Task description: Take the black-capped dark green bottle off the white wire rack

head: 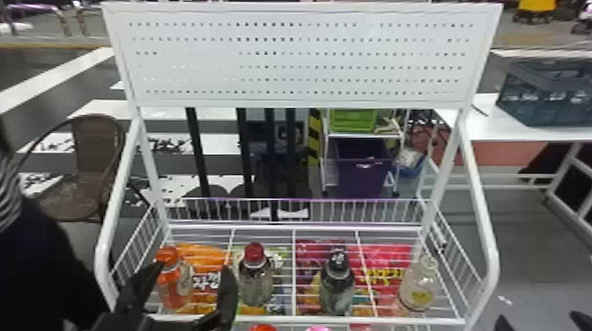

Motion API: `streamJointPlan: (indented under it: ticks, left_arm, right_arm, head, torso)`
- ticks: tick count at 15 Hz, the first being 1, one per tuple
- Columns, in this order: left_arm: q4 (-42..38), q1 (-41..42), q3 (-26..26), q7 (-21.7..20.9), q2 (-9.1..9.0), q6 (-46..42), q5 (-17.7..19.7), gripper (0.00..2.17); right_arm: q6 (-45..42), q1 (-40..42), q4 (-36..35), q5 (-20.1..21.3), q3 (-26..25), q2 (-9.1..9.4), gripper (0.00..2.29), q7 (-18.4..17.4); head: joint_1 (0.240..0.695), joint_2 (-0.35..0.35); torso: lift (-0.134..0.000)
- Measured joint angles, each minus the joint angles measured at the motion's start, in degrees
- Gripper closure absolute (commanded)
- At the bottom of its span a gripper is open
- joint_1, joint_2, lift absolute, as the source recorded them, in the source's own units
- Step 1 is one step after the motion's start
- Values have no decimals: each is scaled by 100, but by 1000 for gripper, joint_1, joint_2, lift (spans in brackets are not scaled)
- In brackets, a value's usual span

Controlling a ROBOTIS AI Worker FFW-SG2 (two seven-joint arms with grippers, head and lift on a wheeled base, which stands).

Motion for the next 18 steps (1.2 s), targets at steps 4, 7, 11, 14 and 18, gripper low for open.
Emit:
streamJointPlan:
  ticks: [4,7,11,14,18]
  left_arm:
    - [-3,0,-4,0,0,0,0,140]
    - [-10,14,-5,1,0,0,0,140]
    - [-26,15,-16,0,0,0,-1,140]
    - [-42,18,-18,0,0,0,-4,140]
    - [-43,17,-50,0,0,-7,-10,140]
  right_arm:
    - [0,33,-48,27,3,0,97,2]
    - [0,61,-66,29,0,0,97,2]
    - [0,98,-104,29,-5,0,97,2]
    - [89,21,36,91,69,-8,97,2]
    - [356,-585,765,676,887,-102,97,2]
  head:
    - [499,0]
    - [499,0]
    - [499,0]
    - [499,0]
    - [499,0]
  torso:
    - [0]
    - [0]
    - [0]
    - [0]
    - [0]
